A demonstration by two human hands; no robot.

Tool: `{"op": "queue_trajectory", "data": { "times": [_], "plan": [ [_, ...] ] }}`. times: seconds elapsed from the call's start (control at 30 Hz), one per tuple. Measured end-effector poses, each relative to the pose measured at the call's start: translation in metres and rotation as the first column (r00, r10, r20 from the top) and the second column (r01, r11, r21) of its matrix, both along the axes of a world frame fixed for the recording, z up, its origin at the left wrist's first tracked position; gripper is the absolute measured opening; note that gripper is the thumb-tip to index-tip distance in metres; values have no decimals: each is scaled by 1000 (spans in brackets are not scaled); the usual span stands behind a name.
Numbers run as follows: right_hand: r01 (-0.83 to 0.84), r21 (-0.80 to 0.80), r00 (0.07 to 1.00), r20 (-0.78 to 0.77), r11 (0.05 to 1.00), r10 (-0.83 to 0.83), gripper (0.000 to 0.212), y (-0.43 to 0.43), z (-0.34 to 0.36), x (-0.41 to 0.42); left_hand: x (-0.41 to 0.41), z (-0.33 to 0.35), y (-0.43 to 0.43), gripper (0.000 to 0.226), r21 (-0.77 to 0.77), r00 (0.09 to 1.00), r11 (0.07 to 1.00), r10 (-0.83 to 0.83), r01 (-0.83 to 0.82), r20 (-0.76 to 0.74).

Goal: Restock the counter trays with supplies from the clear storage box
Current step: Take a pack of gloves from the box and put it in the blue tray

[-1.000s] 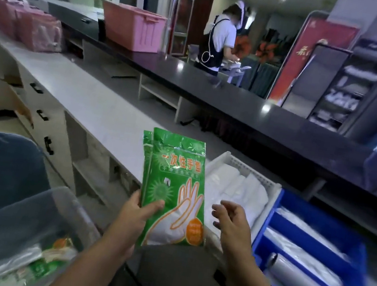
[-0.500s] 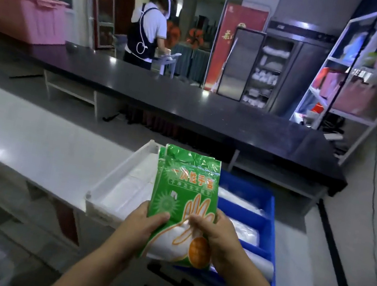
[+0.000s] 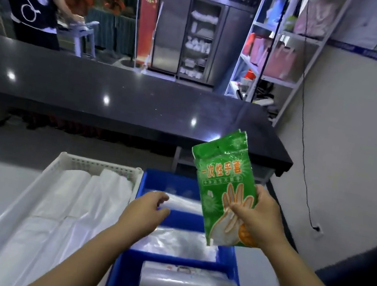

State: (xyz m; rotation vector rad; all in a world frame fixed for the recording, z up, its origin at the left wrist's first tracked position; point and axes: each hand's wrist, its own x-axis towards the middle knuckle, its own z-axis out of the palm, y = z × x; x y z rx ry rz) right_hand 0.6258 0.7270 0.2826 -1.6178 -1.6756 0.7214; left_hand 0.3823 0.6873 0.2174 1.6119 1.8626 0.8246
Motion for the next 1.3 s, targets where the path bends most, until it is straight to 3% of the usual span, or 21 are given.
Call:
{"op": "queue_trajectory", "data": {
  "times": [0.13, 0.27, 0.4, 0.5, 0.67, 0.83, 0.93, 1.03, 1.2, 1.3],
  "plan": [
    [39, 49, 985, 164, 998, -46, 34, 25, 1, 4, -1, -18, 62, 45, -101, 927, 978, -207, 184, -313],
    [55, 44, 980, 189, 998, -63, 31, 39, -2, 9, 8, -37, 110, 47, -215, 793, 902, -431, 374, -430],
    [74, 29, 977, 198, 997, -78, 29, 43, -4, 18, 21, -47, 136, 55, -339, 683, 844, -535, 415, -497],
    [55, 46, 959, 277, 997, -66, 28, 45, -4, 28, 27, -53, 143, 60, -407, 706, 833, -540, 374, -458],
    [3, 31, 952, 305, 1000, -13, 29, 54, -2, 45, 33, -54, 148, 56, -419, 691, 861, -489, 287, -532],
    [-56, 35, 925, 379, 998, 39, 30, 64, 1, 56, 34, -56, 147, 35, -479, 787, 855, -432, 201, -441],
    [-93, 22, 927, 367, 995, 79, 30, 72, 0, 59, 34, -54, 144, 23, -442, 807, 877, -395, 190, -438],
    [-119, 28, 932, 347, 993, 102, 31, 79, 4, 57, 33, -46, 136, 19, -318, 773, 922, -365, 222, -518],
    [-216, 158, 919, 367, 963, 146, 32, 92, 23, 40, 24, -6, 111, 19, -96, 625, 968, -225, 233, -748],
    [-302, 240, 894, 407, 923, 186, 32, 102, 31, 19, 5, 15, 86, 23, -11, 569, 969, -153, 245, -808]
  ]
}}
